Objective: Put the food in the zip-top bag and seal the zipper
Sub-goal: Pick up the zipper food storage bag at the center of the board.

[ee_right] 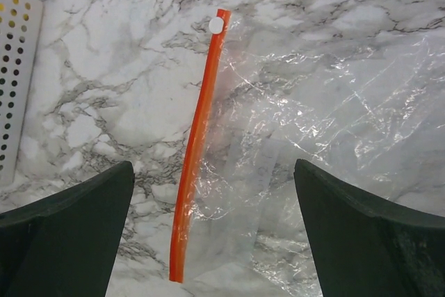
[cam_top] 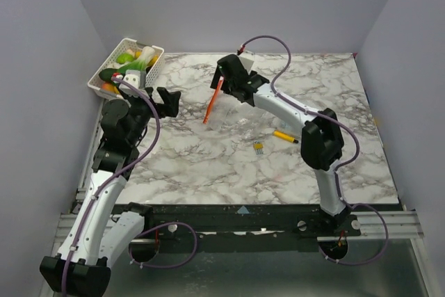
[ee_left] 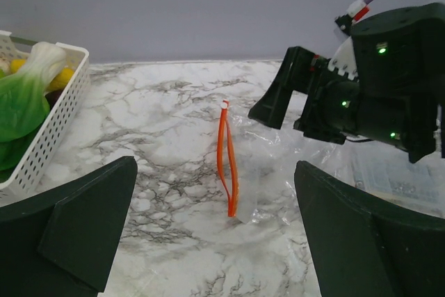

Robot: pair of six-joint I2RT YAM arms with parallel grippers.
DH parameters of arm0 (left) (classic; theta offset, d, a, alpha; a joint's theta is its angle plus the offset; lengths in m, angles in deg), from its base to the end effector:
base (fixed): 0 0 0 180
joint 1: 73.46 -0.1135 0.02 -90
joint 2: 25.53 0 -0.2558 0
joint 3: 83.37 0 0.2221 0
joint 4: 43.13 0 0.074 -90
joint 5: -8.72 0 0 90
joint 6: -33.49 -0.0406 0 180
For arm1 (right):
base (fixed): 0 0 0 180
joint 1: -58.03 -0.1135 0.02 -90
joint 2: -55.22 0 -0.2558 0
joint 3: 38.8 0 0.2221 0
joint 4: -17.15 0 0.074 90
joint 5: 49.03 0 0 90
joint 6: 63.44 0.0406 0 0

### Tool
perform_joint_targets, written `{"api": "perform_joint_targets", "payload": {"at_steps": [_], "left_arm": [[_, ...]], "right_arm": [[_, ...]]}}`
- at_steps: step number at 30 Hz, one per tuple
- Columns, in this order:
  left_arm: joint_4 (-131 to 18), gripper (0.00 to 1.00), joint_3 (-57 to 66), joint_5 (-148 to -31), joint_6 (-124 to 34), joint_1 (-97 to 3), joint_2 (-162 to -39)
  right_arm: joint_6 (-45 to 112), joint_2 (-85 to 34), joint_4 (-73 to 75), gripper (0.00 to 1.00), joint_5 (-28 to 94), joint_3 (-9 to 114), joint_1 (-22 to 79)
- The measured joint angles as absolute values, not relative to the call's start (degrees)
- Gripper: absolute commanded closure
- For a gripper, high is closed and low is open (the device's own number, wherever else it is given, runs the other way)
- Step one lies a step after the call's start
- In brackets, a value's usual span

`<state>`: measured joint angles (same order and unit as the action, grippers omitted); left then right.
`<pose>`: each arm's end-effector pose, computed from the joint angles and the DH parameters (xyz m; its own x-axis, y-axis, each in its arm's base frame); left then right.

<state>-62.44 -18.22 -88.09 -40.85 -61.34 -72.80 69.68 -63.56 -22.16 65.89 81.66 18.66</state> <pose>0.1672 -0.0408 0.3667 -0.1111 -0.2503 -0.9618 0.3057 0.9122 -0.2727 0.3610 0.2741 0.2766 -0.5614 0.3412 -0.7539 0.0910 0.9310 0.3536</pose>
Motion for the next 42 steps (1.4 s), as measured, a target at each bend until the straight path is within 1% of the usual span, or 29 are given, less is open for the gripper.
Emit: {"api": "perform_joint_targets", "payload": {"at_steps": [4, 10, 12, 16, 21, 29, 32, 35, 37, 39, 41, 42], "left_arm": [[-62.4, 0.02, -18.3, -86.8, -40.9, -61.3, -70.4], [-62.4, 0.01, -18.3, -86.4, -40.8, -61.3, -69.5], [-62.4, 0.01, -18.3, -86.4, -40.8, -61.3, -69.7], [-62.3, 0.02, -18.4, -86.4, -40.8, -61.3, -69.7], [-62.4, 0.01, -18.4, -86.4, -40.8, -61.3, -69.7], [-62.4, 0.01, -18.4, -86.4, -40.8, -61.3, -70.2], [-62.4, 0.01, -18.4, -86.4, -40.8, -61.3, -70.5], [-62.4, 0.01, -18.4, -86.4, -40.8, -61.3, -70.9], [-62.4, 0.01, -18.4, -86.4, -40.8, -61.3, -71.0], [-62.4, 0.01, -18.4, -86.4, -40.8, -61.3, -71.0], [-62.4, 0.01, -18.4, -86.4, -40.8, -61.3, -71.0], [-62.4, 0.01, -18.4, -86.4, -40.8, -61.3, -71.1]], "right_arm": [[70.0, -70.6, -27.4, 0.00, 69.4, 89.4, 16.7], [65.0, -84.1, -35.6, 0.00, 76.3, 107.1, 14.4], [62.5, -86.6, -36.7, 0.00, 78.6, 109.4, 13.8], [57.1, -88.9, -37.6, 0.02, 83.3, 109.9, 12.5], [50.7, -90.0, -36.6, 0.03, 85.6, 109.9, 11.4], [45.8, -91.3, -34.2, 0.19, 87.4, 109.9, 10.9], [45.4, -91.4, -34.0, 0.23, 87.4, 109.9, 10.9], [45.3, -91.4, -33.2, 0.24, 87.4, 109.9, 10.8], [45.3, -91.4, -32.7, 0.21, 87.4, 109.9, 10.8], [45.4, -91.4, -32.3, 0.21, 87.3, 109.9, 10.8], [45.4, -91.5, -32.0, 0.23, 87.3, 109.9, 10.8], [45.3, -91.5, -31.9, 0.26, 87.2, 109.9, 10.8]]}}
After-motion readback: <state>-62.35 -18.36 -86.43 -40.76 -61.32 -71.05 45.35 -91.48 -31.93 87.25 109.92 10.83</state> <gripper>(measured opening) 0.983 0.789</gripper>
